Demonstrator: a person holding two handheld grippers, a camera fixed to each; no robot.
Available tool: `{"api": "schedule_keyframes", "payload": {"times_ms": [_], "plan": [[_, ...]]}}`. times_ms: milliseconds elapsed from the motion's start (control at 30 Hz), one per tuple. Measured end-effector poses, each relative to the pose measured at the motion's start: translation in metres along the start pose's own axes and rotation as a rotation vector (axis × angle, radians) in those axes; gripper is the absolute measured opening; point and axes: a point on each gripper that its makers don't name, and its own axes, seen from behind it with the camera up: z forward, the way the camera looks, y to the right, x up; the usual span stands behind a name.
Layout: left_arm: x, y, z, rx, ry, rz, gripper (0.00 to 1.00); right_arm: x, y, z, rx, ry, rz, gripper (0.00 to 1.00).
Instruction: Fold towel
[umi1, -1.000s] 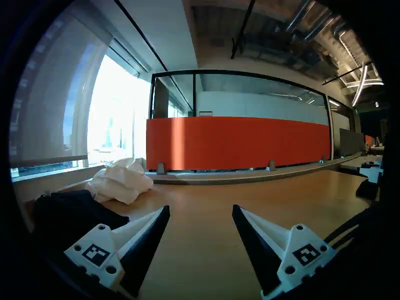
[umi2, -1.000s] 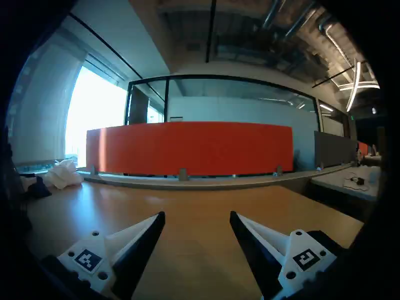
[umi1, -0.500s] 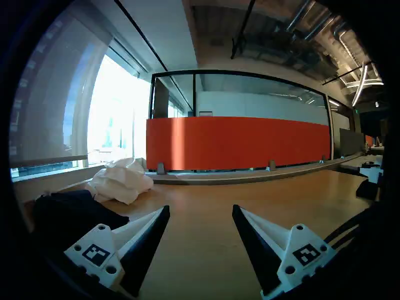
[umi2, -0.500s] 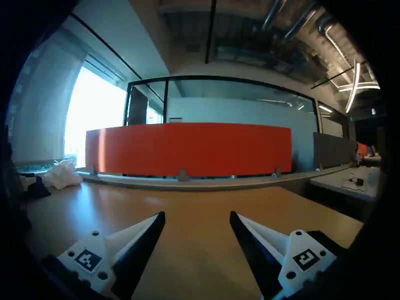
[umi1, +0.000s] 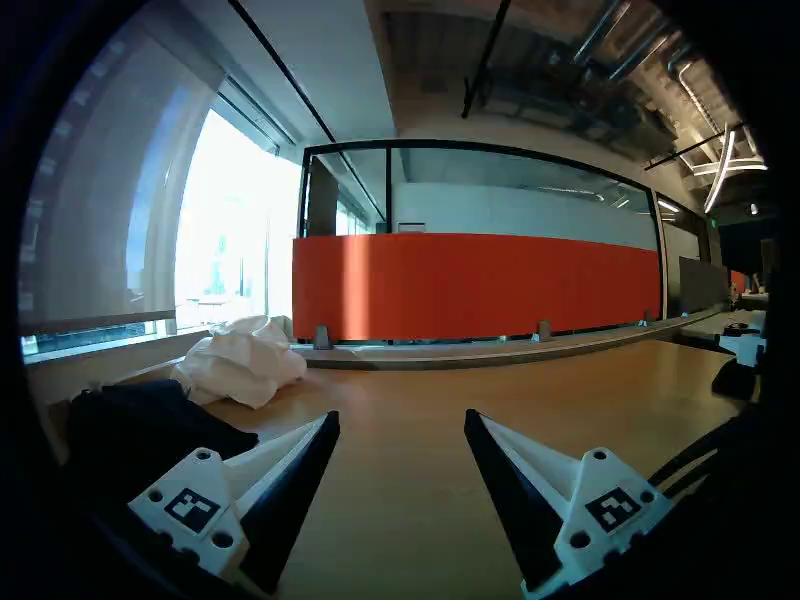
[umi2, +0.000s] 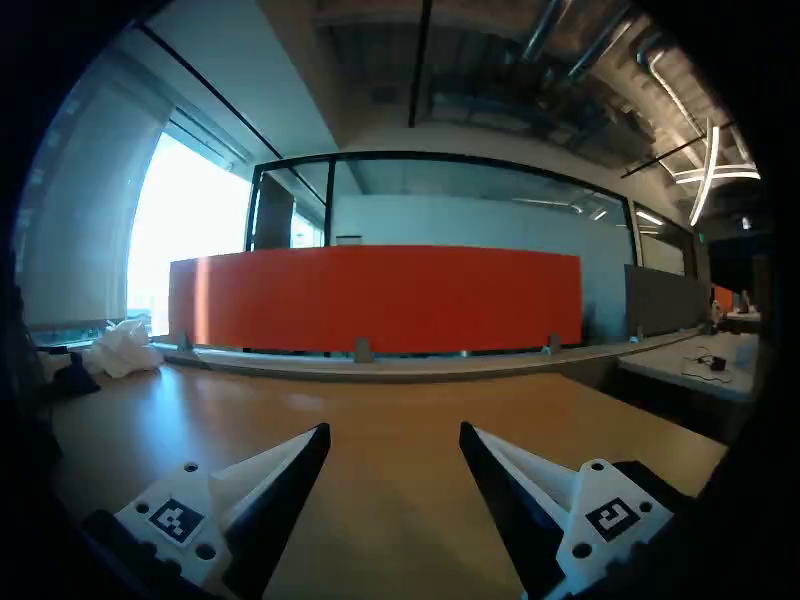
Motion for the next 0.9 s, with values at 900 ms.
{"api": "schedule_keyframes", "payload": {"times_ms": [900], "plan": [[-0.0029, 0.0002, 0.0008, 0.000, 0.001, -0.001, 0.93, -0.0005, -0.0001, -0.0001, 0.000, 0.000, 0.000, 1.00]]}}
